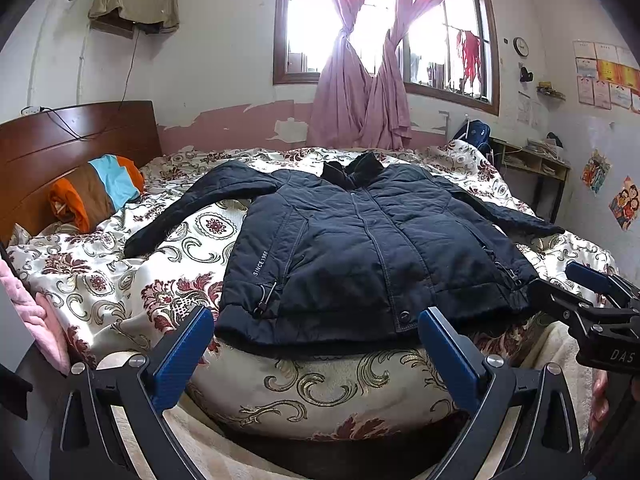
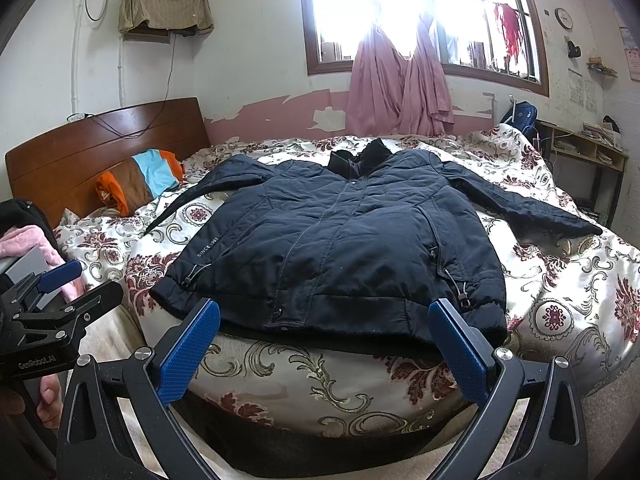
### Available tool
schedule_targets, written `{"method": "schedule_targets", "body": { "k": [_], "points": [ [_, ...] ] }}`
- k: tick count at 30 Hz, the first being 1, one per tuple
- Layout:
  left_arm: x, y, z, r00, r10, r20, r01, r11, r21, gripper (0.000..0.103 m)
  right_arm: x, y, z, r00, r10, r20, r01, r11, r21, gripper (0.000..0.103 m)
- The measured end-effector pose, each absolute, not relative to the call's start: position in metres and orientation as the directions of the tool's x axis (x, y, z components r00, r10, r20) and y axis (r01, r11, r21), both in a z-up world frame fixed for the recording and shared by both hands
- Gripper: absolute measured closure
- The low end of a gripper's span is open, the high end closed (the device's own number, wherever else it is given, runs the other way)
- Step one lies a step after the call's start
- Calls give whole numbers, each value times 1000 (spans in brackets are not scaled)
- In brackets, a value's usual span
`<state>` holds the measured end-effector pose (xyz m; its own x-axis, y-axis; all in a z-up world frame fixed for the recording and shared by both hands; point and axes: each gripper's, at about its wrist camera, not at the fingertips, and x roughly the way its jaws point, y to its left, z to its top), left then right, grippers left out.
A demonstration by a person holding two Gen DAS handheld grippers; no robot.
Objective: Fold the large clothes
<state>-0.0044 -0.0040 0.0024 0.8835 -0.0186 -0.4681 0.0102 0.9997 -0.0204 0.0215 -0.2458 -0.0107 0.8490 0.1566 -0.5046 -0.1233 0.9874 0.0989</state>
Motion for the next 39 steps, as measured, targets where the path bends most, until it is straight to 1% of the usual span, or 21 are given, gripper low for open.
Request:
{"method": "schedule_targets", "body": {
  "k": [5, 11, 16, 19, 22, 24, 27, 31, 34, 36, 39],
  "points": [
    [6, -4, -4, 864, -4, -504, -3, 1000, -13, 0, 31, -252, -17, 829, 138, -542, -109, 990, 86, 1],
    [45, 2, -18, 793, -11, -609, -5, 1000, -24, 0, 63, -265, -29, 778, 39, -627, -21, 999, 37, 1],
    [86, 7, -26, 736, -29, -677, -13, 998, -58, 0, 89, -288, -33, 757, -13, -653, 42, 999, 28, 1],
    [109, 3, -27, 720, -16, -693, -19, 999, -43, 0, 105, -303, -36, 744, -51, -666, 87, 996, 21, 1],
    [137, -8, -25, 715, 6, -699, -5, 1000, 4, 0, 121, -321, -42, 731, -86, -677, 130, 991, 15, 1],
    [152, -16, -25, 712, -2, -702, 11, 1000, 8, 0, 132, -333, -47, 722, -104, -684, 157, 988, 15, 1],
    [174, -28, -28, 698, -24, -715, 30, 1000, -5, 0, 146, -354, -54, 725, -120, -679, 196, 980, 36, 1],
    [202, -46, -34, 674, -53, -737, 54, 998, -23, 0, 163, -400, -58, 755, -155, -637, 279, 955, 98, 1],
    [219, -61, -36, 671, -81, -737, 79, 996, -37, 0, 175, -435, -61, 768, -200, -609, 343, 931, 128, 1],
    [233, -73, -37, 669, -104, -736, 106, 993, -44, 0, 183, -456, -65, 776, -214, -593, 364, 920, 144, 1],
    [254, -89, -36, 667, -129, -734, 140, 989, -47, 0, 196, -489, -72, 803, -192, -564, 363, 908, 207, 1]
  ]
}}
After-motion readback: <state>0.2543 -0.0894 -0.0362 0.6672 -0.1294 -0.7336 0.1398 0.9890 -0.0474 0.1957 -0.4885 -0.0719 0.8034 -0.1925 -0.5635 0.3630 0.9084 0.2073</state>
